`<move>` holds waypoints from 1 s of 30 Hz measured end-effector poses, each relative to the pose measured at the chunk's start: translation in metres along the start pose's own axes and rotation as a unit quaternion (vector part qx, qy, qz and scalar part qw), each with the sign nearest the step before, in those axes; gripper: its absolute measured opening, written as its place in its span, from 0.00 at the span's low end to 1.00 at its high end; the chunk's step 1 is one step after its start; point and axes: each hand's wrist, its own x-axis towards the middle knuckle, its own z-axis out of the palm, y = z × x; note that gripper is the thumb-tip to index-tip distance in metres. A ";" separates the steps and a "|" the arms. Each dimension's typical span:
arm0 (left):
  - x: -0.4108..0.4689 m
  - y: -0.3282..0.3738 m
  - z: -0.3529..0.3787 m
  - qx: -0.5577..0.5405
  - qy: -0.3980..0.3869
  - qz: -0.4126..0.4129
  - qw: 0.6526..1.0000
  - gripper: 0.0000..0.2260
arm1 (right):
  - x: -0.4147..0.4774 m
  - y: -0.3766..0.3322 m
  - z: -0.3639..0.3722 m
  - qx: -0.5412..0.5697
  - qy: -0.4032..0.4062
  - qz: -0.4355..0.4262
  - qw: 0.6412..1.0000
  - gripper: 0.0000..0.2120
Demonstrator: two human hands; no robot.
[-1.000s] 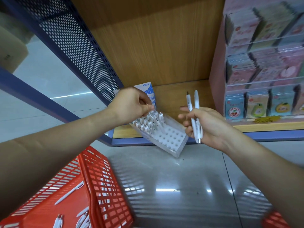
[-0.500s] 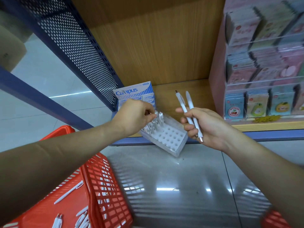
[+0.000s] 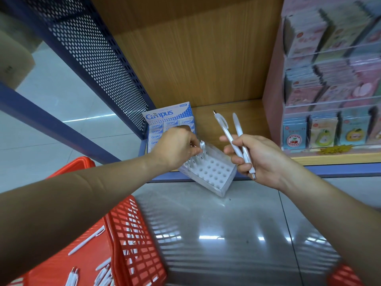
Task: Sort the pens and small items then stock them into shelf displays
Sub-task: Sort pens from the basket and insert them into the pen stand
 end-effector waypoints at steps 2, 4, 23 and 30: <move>0.000 0.000 0.004 0.010 0.002 0.005 1.000 0.05 | -0.001 0.000 0.000 0.000 -0.003 -0.003 1.000 0.13; 0.001 0.000 0.006 0.017 0.009 0.007 1.000 0.05 | -0.001 -0.001 0.001 0.004 -0.006 -0.006 1.000 0.12; 0.007 0.013 -0.057 -0.475 -0.054 -0.180 0.860 0.10 | -0.002 0.003 0.001 -0.063 -0.030 -0.067 0.995 0.13; -0.002 0.012 -0.068 -0.450 -0.065 -0.155 0.877 0.05 | 0.001 0.003 0.001 -0.105 -0.009 -0.083 0.991 0.11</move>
